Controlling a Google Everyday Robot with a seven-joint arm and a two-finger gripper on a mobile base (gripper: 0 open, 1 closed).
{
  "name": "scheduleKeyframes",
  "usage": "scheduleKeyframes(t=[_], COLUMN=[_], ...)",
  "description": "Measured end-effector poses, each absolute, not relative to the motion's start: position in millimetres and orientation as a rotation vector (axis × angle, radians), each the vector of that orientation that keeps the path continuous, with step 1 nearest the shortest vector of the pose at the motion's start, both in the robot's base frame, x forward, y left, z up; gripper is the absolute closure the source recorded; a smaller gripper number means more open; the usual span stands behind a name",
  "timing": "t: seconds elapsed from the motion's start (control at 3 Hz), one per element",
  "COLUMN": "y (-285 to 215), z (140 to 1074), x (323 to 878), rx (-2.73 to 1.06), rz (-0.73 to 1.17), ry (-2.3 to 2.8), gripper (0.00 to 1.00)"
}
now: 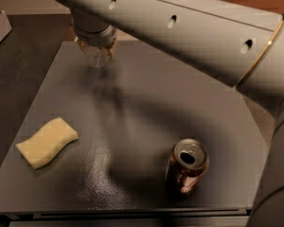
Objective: Pick water bottle
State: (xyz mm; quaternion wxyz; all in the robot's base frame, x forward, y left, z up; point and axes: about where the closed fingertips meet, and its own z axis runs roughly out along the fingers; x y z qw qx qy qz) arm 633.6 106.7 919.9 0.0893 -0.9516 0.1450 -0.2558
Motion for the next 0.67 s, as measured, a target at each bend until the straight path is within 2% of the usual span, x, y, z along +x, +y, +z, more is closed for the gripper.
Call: scheduleKeyframes(t=[0.33, 0.67], y=[70.5, 70.5], z=[967.3, 967.3], x=[607.0, 607.0], rx=[-2.742, -2.742], rz=[-0.781, -0.781], ry=[0.410, 0.410], gripper=[1.00, 1.00])
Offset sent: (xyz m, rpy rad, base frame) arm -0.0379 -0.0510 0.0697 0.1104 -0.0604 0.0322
